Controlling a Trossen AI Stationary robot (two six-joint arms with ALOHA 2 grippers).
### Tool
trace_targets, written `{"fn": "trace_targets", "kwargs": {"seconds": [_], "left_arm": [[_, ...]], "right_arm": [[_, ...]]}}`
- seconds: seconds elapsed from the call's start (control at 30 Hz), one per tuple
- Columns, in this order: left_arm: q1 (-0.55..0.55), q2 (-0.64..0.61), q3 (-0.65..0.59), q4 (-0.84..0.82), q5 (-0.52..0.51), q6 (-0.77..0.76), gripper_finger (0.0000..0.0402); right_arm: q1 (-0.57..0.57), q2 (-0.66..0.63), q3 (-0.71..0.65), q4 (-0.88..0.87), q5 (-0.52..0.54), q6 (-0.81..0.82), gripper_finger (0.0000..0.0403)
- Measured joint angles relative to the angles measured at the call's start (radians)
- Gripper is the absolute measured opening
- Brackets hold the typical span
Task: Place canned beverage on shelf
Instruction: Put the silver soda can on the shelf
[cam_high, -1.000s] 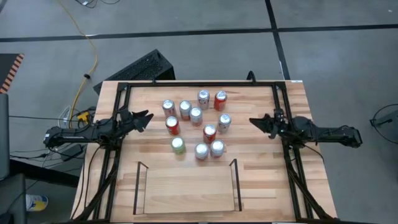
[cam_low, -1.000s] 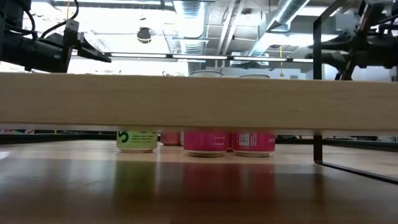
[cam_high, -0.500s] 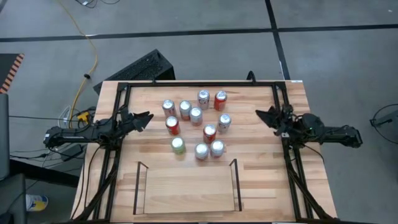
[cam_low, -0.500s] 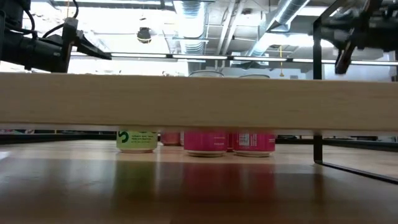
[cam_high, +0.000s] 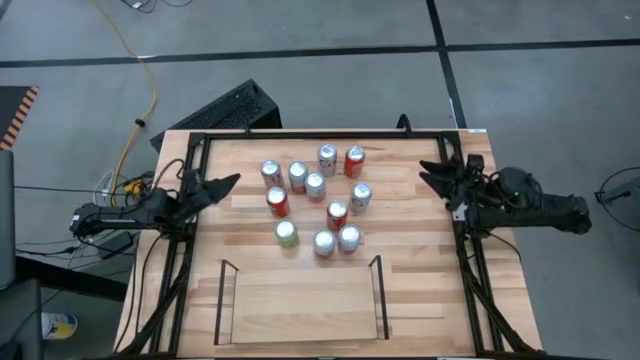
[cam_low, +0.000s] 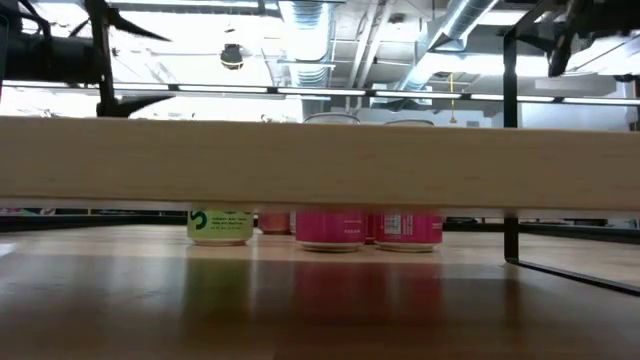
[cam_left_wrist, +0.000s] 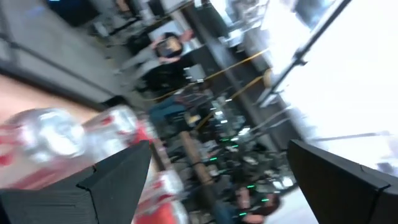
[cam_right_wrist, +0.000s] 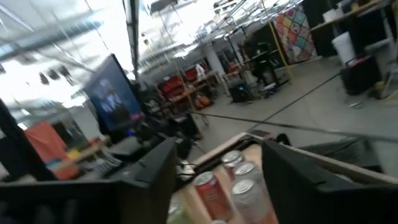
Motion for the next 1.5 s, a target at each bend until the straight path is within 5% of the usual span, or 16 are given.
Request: {"fn": "trace_targets", "kwargs": {"seconds": [0.23, 0.8, 1.5], "left_arm": [[0.0, 0.0, 0.0, 0.128, 0.026, 0.03, 0.0363], [0.0, 0.0, 0.0, 0.129, 0.02, 0.08, 0.0363], [0.0, 0.0, 0.0, 0.076, 0.009, 0.106, 0.0363]], "right_arm": [[0.0, 0.231, 0.164, -0.043, 0.036, -0.121, 0.0266], [0.0, 0.815, 0.625, -0.598, 0.011, -0.182, 0.0266], [-0.098, 1.188, 0.675, -0.64, -0.152, -0.319, 0.0266]]}}
